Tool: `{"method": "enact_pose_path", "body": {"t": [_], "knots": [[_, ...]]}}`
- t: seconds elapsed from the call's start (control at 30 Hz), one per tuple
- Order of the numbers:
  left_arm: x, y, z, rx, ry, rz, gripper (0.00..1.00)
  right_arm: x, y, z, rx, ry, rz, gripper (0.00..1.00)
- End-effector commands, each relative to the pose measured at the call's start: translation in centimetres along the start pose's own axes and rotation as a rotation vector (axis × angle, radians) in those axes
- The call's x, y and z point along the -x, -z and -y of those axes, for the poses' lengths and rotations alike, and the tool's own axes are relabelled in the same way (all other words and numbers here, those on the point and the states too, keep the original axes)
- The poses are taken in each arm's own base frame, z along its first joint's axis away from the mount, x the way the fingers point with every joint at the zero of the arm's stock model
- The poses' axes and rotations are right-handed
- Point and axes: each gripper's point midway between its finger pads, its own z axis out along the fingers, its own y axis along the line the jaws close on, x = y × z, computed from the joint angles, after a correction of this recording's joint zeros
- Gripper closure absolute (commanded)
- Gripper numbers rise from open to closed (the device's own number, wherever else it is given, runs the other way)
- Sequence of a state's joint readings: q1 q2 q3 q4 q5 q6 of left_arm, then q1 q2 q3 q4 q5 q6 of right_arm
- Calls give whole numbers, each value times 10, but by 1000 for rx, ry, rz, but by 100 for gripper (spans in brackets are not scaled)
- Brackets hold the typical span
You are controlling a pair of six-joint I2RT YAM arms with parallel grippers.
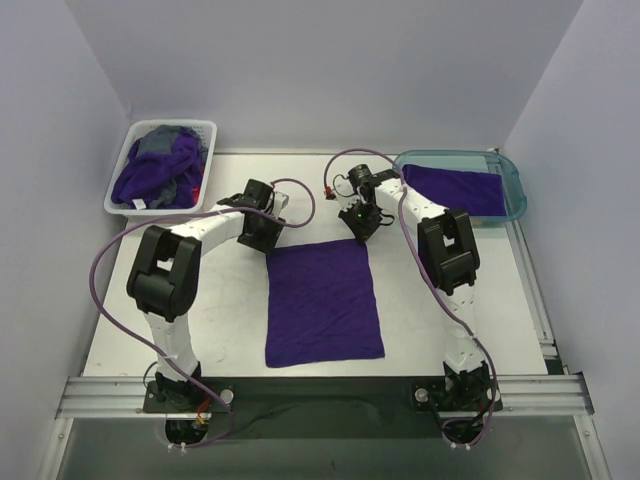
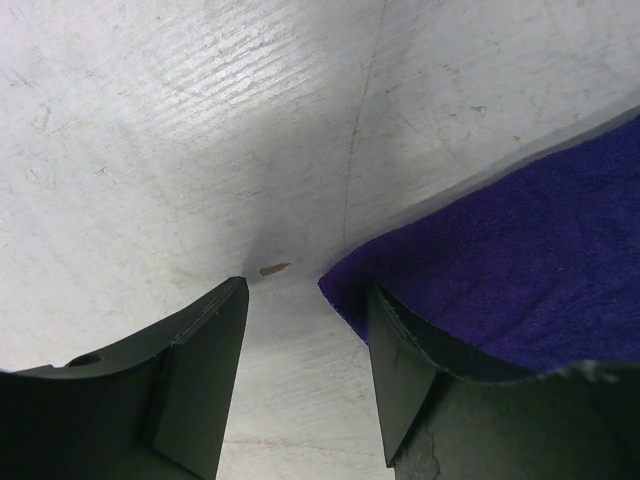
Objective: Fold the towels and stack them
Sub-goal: Fold the towel
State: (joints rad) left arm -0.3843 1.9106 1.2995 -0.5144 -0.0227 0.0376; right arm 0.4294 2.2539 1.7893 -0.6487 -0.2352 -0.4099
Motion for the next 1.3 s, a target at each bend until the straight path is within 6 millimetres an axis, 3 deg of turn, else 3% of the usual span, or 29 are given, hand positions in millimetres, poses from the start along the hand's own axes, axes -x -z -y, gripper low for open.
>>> {"method": "enact_pose_path", "body": {"t": [0.0, 0.3, 0.53, 0.73, 0.87, 1.0, 1.17, 1.27], "knots": [[6, -6, -8, 34, 11, 6, 39, -32, -17, -6, 19, 10, -129, 100], [-5, -18, -7, 16, 30, -44, 39, -34, -19, -6, 17, 11, -137, 100], [-38, -35, -1, -8, 31, -197, 53, -35, -19, -7, 17, 13, -141, 100], [-45, -40, 2, -25, 27, -236, 59, -35, -19, -7, 18, 13, -140, 100], [-44, -40, 1, -26, 23, -244, 59, -35, -19, -7, 18, 16, -140, 100], [-43, -38, 1, -27, 15, -244, 47, -35, -18, -8, 21, 17, -139, 100], [-9, -25, -5, -27, -56, -140, 44, -35, -19, -7, 20, 17, -139, 100], [-3, -28, -3, -55, -88, -139, 46, -34, -17, -8, 21, 17, -135, 100]]}}
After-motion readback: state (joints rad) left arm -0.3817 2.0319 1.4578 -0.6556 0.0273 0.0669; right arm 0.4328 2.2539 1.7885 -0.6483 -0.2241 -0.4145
